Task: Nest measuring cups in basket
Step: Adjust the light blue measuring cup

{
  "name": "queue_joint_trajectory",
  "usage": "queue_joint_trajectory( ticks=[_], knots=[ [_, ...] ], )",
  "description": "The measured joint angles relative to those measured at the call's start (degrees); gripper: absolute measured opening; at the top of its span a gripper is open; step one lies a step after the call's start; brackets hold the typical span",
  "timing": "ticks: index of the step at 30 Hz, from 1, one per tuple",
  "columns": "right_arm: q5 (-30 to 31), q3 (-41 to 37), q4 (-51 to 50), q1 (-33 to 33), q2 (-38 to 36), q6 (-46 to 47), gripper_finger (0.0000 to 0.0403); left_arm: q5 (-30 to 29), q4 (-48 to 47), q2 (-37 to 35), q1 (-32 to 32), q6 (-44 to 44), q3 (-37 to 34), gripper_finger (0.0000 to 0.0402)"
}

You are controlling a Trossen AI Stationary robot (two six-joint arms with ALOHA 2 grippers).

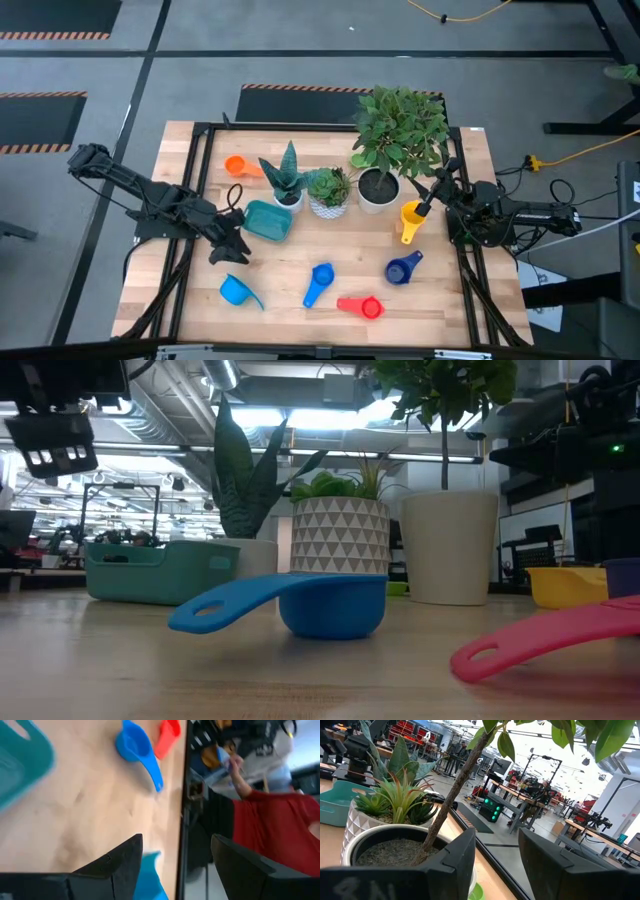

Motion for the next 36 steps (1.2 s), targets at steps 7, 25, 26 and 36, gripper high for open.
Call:
queue_joint_trajectory(
  ticks=[7, 25, 26, 36],
  knots=[
    [0.0, 0.0, 0.0, 0.0, 0.0, 0.0, 0.0156, 1.0, -0.5, 2.0, 0.0, -6.1, 0.0, 0.0229],
    [0.0, 0.0, 0.0, 0.0, 0.0, 0.0, 0.0156, 17.7, 0.5, 16.1, 0.0, -13.5, 0.0, 0.0231],
    [0.0, 0.0, 0.0, 0.0, 0.0, 0.0, 0.0156, 18.4, 0.5, 16.3, 0.0, -13.9, 0.0, 0.0231],
    [0.0, 0.0, 0.0, 0.0, 0.0, 0.0, 0.0156, 21.0, 0.9, 19.1, 0.0, -13.8, 0.0, 0.0231]
  ],
)
